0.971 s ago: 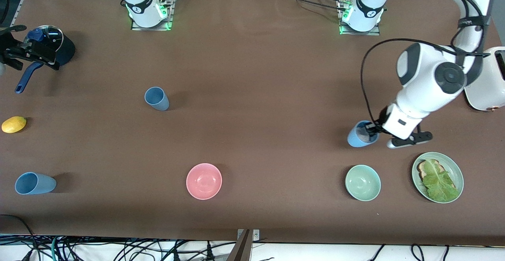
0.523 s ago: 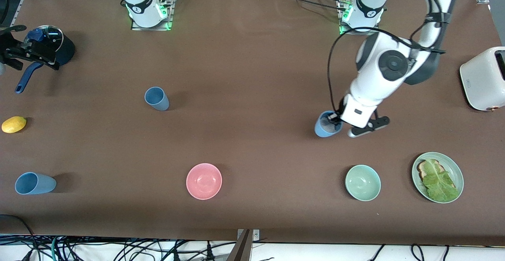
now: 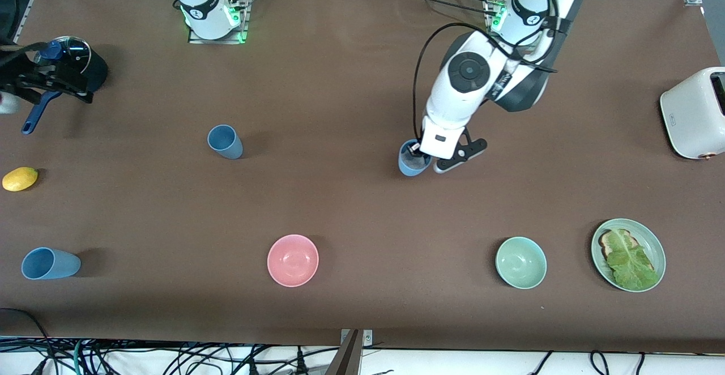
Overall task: Stack blue cups with both arms
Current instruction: 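Lift the tissue cup with the left gripper toward the table middle, then hold the tissue cup with the left gripper while the right gripper reaches the blue cup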
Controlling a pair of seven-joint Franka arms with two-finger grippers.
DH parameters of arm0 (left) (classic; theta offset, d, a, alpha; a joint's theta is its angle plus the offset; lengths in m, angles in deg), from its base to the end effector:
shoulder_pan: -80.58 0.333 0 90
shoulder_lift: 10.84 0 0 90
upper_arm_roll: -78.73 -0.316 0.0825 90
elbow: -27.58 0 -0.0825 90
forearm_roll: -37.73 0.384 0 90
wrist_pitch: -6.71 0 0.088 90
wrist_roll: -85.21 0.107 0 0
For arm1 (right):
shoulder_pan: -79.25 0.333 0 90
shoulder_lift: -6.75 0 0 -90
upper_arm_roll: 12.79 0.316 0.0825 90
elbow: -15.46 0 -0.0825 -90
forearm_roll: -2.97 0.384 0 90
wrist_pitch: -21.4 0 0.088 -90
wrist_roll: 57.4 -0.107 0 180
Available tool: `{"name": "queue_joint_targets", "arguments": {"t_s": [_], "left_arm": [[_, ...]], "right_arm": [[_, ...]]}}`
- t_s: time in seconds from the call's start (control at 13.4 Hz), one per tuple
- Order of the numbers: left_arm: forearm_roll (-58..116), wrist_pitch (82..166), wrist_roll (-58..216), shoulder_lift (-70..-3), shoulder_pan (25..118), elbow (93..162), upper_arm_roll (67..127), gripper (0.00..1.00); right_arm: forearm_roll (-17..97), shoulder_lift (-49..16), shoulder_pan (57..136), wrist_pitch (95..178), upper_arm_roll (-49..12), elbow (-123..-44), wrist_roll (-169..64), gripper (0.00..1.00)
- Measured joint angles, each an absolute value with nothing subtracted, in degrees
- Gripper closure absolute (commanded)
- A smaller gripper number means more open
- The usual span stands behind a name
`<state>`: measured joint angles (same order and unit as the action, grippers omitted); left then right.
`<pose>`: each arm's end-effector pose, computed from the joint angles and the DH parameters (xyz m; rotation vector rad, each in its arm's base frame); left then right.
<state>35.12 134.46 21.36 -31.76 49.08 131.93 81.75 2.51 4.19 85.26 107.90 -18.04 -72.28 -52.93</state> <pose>0.5308 -0.3639 0.3416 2.9599 0.8238 -0.0206 0.5616 0.0077 0.6130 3.1267 0.1424 -0.1041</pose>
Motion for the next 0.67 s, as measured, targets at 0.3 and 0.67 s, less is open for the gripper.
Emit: {"name": "queue_joint_targets", "arguments": {"t_s": [0.3,0.67], "left_arm": [[35.12,136.82,14.00,-37.38,44.46,127.95,81.69,1.00],[36.48,142.45,10.19,-44.86,42.56,125.95,81.53,1.00]], "right_arm": [[3.80,-0.99,87.86,109.16,-16.07,-72.36,-52.11,0.00],[4.36,-7.75,88.34,112.82,-16.05,-72.44,-52.64,0.14]]}}
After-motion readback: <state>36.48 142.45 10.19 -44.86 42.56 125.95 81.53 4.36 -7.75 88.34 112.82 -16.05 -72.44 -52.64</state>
